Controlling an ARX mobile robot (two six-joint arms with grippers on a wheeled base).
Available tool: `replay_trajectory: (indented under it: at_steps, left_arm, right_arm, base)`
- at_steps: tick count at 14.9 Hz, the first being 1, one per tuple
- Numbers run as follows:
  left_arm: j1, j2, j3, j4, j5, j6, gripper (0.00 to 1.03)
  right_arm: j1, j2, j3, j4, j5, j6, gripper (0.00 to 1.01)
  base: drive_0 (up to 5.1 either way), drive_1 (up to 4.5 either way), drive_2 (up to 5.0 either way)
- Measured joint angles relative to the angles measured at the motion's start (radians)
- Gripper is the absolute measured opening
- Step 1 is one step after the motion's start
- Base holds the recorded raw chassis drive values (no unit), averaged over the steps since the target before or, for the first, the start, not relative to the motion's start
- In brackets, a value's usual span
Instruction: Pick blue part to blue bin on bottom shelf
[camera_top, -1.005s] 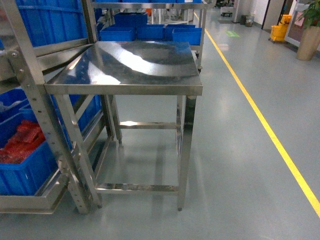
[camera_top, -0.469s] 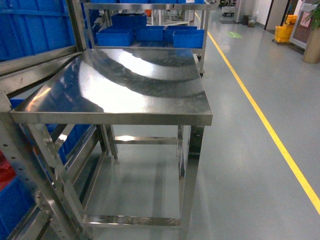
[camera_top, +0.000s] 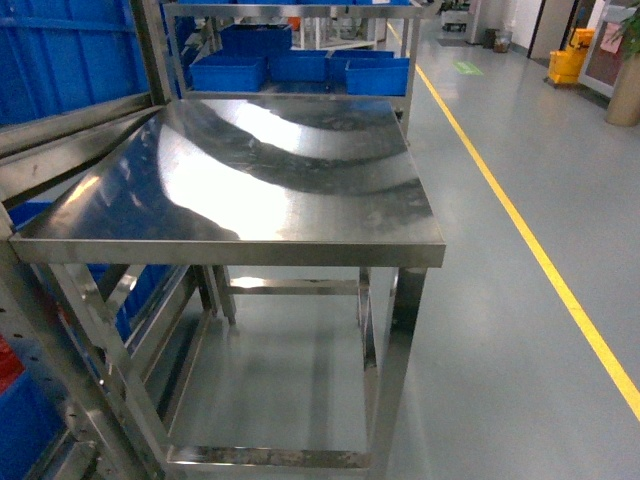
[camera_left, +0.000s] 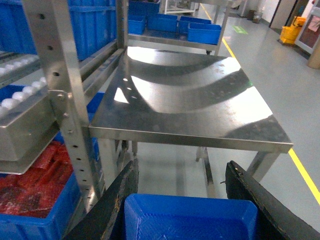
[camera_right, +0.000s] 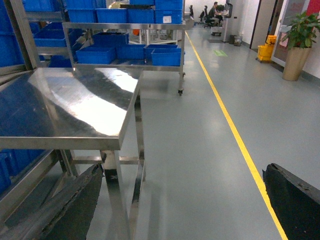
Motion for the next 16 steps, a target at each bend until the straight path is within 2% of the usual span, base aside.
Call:
replay_trajectory:
  at_steps: [16]
  left_arm:
    - [0.001,-0.001,0.000,0.000,0.000,0.000,0.43]
  right_arm:
    - [0.000,0.000,0.000,-0.003,-0.002,0.000,0.98]
  base:
    - [-5.0,2.43,2.4]
